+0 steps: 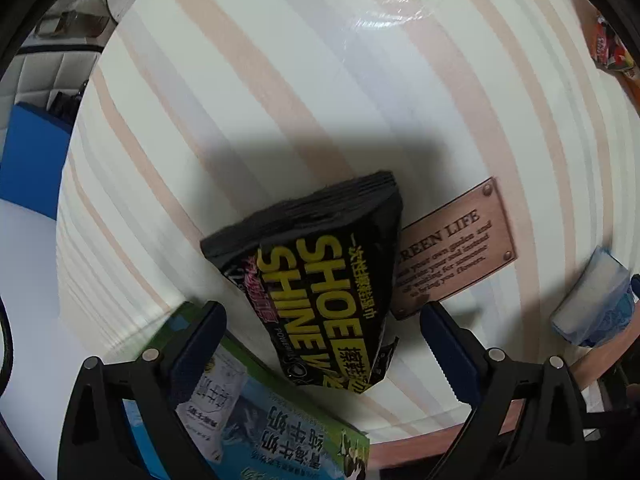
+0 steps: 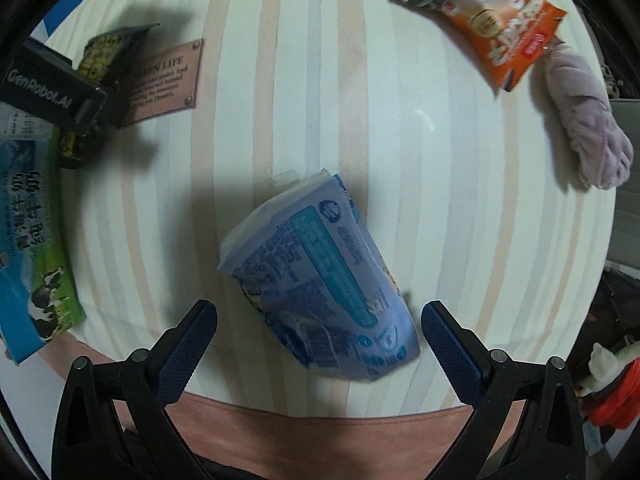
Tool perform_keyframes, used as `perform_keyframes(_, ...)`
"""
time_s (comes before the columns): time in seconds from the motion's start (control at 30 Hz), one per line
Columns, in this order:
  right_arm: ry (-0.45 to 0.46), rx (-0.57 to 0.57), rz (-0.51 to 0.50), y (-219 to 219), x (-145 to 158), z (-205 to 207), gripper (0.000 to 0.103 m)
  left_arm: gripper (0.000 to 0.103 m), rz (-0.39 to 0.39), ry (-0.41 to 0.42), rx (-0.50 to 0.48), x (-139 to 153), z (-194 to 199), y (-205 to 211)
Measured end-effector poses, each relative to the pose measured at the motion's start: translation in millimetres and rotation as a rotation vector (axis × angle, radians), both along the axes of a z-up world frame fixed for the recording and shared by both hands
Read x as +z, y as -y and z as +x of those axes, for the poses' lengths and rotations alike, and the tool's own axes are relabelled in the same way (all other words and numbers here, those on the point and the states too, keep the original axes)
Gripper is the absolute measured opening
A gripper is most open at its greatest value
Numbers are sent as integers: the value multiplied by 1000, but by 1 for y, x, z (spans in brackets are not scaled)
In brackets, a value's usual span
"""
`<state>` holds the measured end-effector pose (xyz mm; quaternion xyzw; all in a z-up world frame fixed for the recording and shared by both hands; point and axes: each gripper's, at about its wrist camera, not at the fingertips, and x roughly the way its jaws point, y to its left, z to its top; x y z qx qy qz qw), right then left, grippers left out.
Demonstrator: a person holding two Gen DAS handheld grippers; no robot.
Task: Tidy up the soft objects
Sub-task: 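Grasp the black SHOE SHINE WIPE pack with left tool while right tool grasps the blue wipes pack, then place both packs into the box and open both tools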
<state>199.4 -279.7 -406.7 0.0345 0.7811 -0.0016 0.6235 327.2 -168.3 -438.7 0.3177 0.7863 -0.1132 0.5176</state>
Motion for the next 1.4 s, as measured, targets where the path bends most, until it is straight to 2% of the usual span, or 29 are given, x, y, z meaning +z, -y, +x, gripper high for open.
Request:
perform_keyframes(0.03, 9, 2, -11, 0, 0, 0, 100, 99, -5, -4, 4, -1, -2, -3)
perform_keyframes(0.07, 26, 6, -36, 0, 0, 0, 91, 99, -12, -10, 10, -2, -4, -7)
perform_keyframes(0.13, 32, -21, -36, 2, -1, 0, 80, 92, -25, -18, 34, -4, -8, -11)
perform_keyframes(0.23, 58, -137, -31, 15, 4, 0, 69, 78, -65, -30, 106, -4, -9, -23)
perform_keyframes(0.27, 65, -188, -28, 22, 7, -1, 64, 69, -81, -37, 131, -3, -9, -25)
perform_keyframes(0.3, 68, -248, -13, 29, 9, -1, 63, 61, -93, -40, 149, -1, -12, -29)
perform_keyframes(0.4, 86, -370, 67, 42, 14, -3, 63, 60, -124, -21, 193, 2, -13, -35)
perform_keyframes(0.47, 76, -413, 131, 47, 15, -3, 69, 60, -134, -21, 216, 0, -14, -38)
perform_keyframes(0.57, 82, -407, 124, 47, 16, -1, 82, 61, -151, -22, 262, 0, -12, -47)
perform_keyframes(0.73, 86, -349, 64, 56, 12, 10, 83, 57, -169, 25, 286, 3, -6, -60)
perform_keyframes(0.8, 95, -334, 42, 50, 10, 7, 82, 45, -183, 67, 291, 10, -7, -60)
perform_keyframes(0.83, 99, -322, 27, 46, 9, 8, 82, 45, -178, 88, 279, 14, -11, -59)
perform_keyframes(0.87, 108, -313, 10, 44, 11, 7, 77, 43, -176, 102, 269, 17, -10, -59)
perform_keyframes(0.9, 117, -306, 2, 41, 13, 6, 71, 41, -174, 118, 258, 19, -12, -59)
perform_keyframes(0.93, 124, -301, -4, 39, 15, 4, 60, 41, -175, 135, 243, 23, -16, -60)
perform_keyframes(0.97, 134, -294, -23, 35, 19, 3, 52, 40, -175, 144, 233, 29, -17, -57)
perform_keyframes(1.03, 138, -275, -59, 29, 24, 0, 46, 39, -187, 175, 209, 40, -25, -58)
perform_keyframes(1.13, 141, -282, -53, 23, 33, -4, 38, 39, -225, 215, 197, 63, -37, -59)
perform_keyframes(1.3, 189, -305, 42, 8, 76, -5, 35, 38, -337, 302, 220, 125, -63, -79)
perform_keyframes(1.4, 244, -296, 113, -9, 115, -13, 35, 38, -402, 343, 254, 160, -79, -102)
